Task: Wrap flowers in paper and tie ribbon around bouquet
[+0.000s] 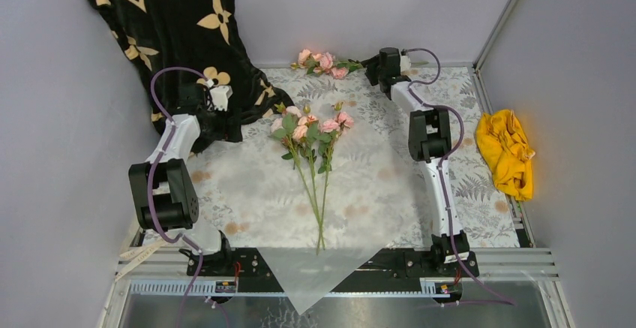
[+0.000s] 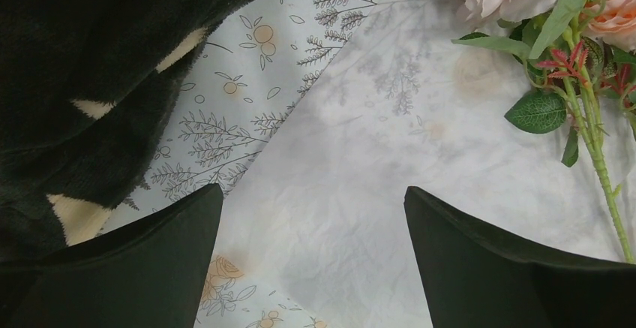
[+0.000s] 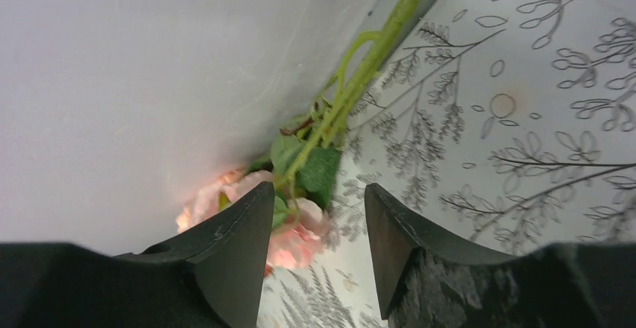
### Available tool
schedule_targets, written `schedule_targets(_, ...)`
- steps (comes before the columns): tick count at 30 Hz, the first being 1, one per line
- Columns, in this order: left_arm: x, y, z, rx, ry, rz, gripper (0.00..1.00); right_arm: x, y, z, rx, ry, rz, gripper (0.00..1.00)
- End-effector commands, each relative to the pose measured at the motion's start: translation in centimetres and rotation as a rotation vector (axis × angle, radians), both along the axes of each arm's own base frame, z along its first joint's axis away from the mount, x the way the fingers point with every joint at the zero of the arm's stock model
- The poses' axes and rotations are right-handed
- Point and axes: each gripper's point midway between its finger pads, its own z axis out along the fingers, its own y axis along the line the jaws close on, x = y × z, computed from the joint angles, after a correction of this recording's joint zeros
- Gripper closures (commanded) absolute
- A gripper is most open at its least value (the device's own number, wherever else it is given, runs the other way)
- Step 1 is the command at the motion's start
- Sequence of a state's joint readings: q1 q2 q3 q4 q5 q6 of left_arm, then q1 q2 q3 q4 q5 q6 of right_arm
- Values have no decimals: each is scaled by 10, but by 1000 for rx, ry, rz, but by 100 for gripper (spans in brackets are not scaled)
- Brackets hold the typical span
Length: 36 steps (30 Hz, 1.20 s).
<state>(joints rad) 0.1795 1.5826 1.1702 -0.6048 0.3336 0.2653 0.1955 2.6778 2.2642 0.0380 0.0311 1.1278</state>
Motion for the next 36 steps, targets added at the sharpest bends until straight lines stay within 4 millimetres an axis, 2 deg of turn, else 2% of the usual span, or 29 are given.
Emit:
schedule_targets(1, 17, 3, 5, 0, -43, -5, 2, 33, -9, 58, 156, -163, -195, 45)
schedule_targets(10, 18, 5, -1, 8, -26, -5, 2, 49, -12, 7, 256, -151, -299, 45)
schedule_targets(19, 21, 6, -7, 5, -7, 0, 2, 53, 4, -13, 248, -197, -313, 43)
schedule_targets(23, 22, 6, -7, 4, -6, 3, 2, 60, -4, -20, 227, -273, -352, 58)
schedule_targets(25, 22, 6, -7, 3, -6, 4, 2, 62, -14, -21, 177, -308, -383, 76)
schedule_targets(26, 22, 7, -5, 3, -7, 5, 2, 63, -17, -20, 160, -329, -384, 81)
schedule_targets(29, 23, 6, -3, 3, -9, 6, 2, 68, -23, -10, 158, -390, -354, 99)
schedule_targets(32, 23, 6, -1, 3, -11, 9, 2, 69, -22, 15, 142, -440, -285, 100)
schedule_targets(33, 22, 7, -1, 6, -9, 13, 2, 67, -20, 27, 141, -460, -260, 100)
schedule_targets(34, 21, 7, 0, 9, -10, 15, 2, 65, -19, 53, 151, -497, -236, 100)
schedule_targets(36, 20, 8, 3, 12, -17, 18, 2, 57, -16, 85, 181, -544, -190, 100)
